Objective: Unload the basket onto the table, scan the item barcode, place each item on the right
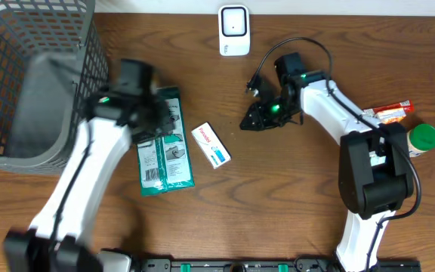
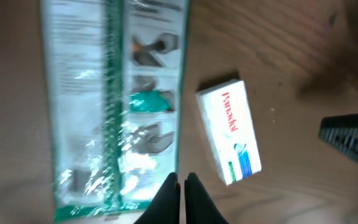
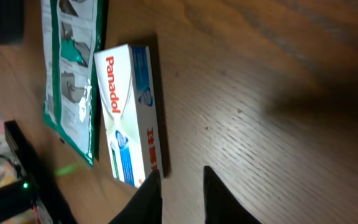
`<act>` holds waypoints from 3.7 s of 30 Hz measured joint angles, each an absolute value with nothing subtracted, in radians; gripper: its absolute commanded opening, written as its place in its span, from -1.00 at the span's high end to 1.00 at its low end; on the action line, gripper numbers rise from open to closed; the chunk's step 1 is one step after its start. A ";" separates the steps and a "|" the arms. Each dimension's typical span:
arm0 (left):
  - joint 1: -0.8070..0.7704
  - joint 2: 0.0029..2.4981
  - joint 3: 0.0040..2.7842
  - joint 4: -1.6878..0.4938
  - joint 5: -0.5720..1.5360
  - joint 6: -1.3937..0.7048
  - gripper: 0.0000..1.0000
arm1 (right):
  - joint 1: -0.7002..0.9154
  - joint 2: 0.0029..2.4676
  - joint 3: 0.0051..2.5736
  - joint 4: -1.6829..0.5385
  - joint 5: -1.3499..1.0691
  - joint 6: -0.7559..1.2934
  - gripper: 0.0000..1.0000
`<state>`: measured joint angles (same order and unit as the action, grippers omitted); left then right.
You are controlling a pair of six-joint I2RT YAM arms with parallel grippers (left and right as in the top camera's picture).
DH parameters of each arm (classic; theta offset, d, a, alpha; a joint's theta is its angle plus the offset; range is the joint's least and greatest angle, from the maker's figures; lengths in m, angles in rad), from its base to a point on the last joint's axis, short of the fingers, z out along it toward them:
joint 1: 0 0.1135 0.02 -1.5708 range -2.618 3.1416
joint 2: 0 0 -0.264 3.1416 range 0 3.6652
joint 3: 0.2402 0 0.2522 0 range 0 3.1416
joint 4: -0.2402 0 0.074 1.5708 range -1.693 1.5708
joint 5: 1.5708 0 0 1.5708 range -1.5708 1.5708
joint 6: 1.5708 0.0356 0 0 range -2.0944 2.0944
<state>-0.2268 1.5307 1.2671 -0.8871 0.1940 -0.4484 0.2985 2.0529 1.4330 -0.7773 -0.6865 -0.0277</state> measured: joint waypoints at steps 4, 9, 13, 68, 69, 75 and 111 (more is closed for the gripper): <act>-0.275 1.653 1.267 -0.822 0.204 -0.449 0.85 | 0.341 2.053 1.369 -0.657 -0.686 0.012 0.71; -0.311 1.790 1.267 -0.760 0.246 -0.449 0.86 | 0.395 2.053 1.310 -0.525 -0.675 0.079 0.76; -0.325 1.867 1.267 -0.746 0.264 -0.449 0.86 | 0.421 2.053 1.302 -0.515 -0.650 0.112 0.78; -0.318 1.954 1.222 -0.633 0.207 -0.453 0.85 | 0.472 2.053 1.257 -0.466 -0.518 0.300 0.87; -0.318 1.954 1.221 -0.632 0.207 -0.454 0.85 | 0.477 2.053 1.256 -0.466 -0.514 0.304 0.88; -0.318 1.954 1.221 -0.631 0.208 -0.465 0.85 | 0.546 2.050 1.256 -0.446 -0.473 0.330 0.93; -0.305 1.954 1.221 -0.595 0.186 -0.467 0.85 | 0.607 1.987 1.247 -0.302 -0.620 0.373 0.81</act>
<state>-0.3054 1.9537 1.2205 -0.5953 0.1856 -0.4675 0.6075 1.9865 1.2472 -0.3016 -0.6197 0.3729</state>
